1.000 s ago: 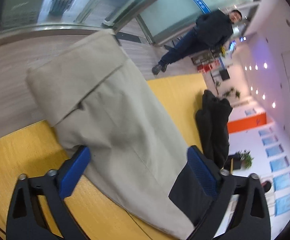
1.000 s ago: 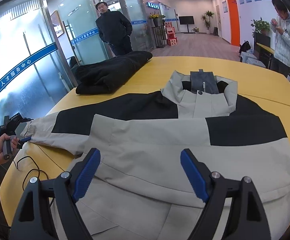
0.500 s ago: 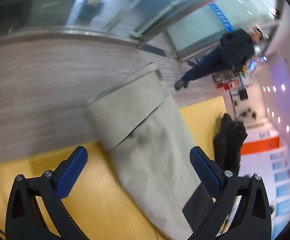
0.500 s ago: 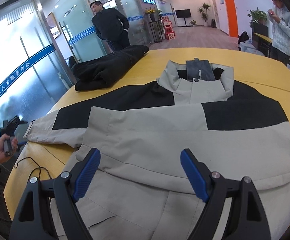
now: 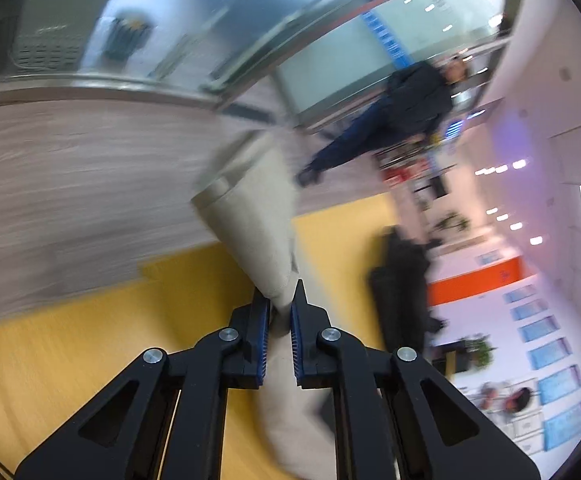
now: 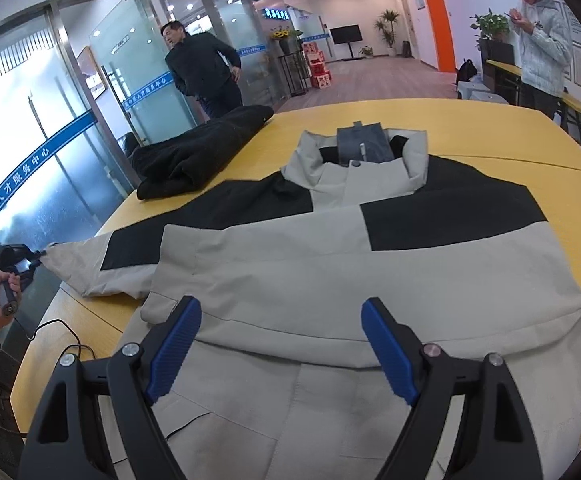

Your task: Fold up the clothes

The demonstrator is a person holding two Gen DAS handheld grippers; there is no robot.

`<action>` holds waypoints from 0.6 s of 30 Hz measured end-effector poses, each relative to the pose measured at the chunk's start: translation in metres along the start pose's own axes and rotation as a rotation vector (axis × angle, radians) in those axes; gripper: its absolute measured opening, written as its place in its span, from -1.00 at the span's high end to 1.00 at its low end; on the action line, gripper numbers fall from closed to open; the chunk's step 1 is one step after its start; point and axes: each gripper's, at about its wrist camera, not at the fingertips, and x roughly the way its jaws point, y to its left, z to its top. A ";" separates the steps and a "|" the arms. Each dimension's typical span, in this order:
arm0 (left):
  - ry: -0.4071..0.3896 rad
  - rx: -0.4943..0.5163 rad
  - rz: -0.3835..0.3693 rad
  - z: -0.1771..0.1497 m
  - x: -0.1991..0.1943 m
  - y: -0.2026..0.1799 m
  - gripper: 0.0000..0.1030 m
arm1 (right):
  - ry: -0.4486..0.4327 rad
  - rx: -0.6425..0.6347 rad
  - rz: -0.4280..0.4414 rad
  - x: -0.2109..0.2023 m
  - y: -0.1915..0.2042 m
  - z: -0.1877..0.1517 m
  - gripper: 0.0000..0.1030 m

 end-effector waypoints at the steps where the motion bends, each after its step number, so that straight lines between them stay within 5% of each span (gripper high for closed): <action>1: -0.016 0.037 -0.051 -0.009 -0.013 -0.024 0.84 | -0.014 0.010 0.004 -0.006 -0.004 0.001 -0.67; 6: 0.041 0.286 -0.325 -0.106 -0.060 -0.180 0.84 | -0.098 0.054 0.019 -0.044 -0.028 0.014 -0.67; 12: 0.320 0.501 -0.559 -0.295 -0.051 -0.311 0.82 | -0.187 0.085 -0.006 -0.106 -0.075 0.025 -0.67; 18: 0.626 0.504 -0.525 -0.481 0.035 -0.324 0.77 | -0.223 0.185 -0.089 -0.156 -0.148 0.019 -0.71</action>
